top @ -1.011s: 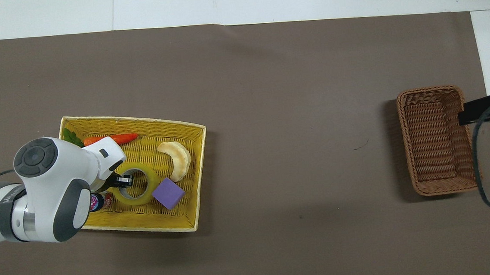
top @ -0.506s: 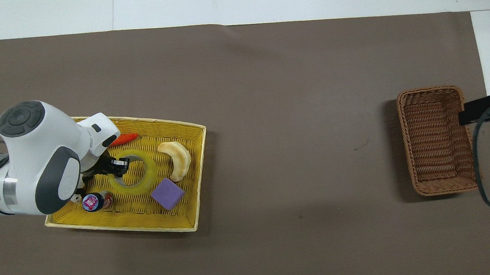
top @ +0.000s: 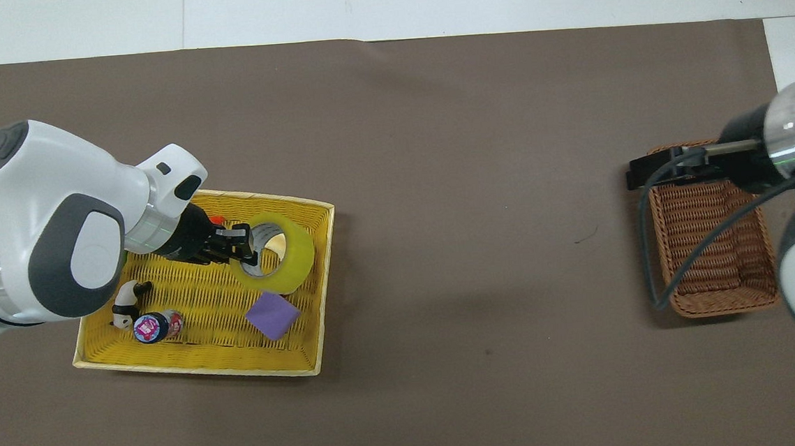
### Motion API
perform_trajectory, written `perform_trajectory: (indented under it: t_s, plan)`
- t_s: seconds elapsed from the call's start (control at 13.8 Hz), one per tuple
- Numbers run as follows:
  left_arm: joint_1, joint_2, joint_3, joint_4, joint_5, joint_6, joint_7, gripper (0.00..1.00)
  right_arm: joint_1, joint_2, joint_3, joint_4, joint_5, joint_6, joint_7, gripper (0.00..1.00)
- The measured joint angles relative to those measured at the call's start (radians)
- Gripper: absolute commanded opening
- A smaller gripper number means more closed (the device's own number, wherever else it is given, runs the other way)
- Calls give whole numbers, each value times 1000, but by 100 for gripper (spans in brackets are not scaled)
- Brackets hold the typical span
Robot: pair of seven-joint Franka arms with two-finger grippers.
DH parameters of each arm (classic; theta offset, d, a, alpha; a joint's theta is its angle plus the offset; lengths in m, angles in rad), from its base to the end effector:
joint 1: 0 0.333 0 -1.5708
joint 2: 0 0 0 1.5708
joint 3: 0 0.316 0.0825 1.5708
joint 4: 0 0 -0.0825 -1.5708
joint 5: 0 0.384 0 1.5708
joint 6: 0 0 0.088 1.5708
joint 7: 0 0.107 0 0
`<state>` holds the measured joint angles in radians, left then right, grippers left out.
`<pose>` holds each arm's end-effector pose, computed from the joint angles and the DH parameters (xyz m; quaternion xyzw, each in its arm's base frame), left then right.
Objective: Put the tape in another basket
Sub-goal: 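Lift the tape with the left gripper while the right gripper reaches toward it, then grasp the tape with the right gripper and open the left gripper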
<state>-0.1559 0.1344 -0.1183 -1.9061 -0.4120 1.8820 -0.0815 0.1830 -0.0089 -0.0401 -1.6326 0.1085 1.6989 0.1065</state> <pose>0.5475 -0.1831 0.4219 0.9772 -0.0164 -0.1112 0.1801 0.5561 0.0903 0.6123 -0.9977 -0.0133 -0.0305 0.0584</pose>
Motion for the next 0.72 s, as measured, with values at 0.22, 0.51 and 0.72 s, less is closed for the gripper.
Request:
perform_trajectory:
  t_s: [0.22, 0.51, 0.72]
  plan:
    - [-114, 2, -5, -15, -57, 133, -103, 0, 61, 48, 1, -7, 123, 44, 30, 100]
    - [-269, 11, -8, -32, -127, 334, -219, 0, 138, 89, 3, -13, 199, 53, 30, 100]
    - [-340, 18, -9, -46, -201, 460, -255, 0, 169, 124, 3, -48, 267, 101, 0, 100]
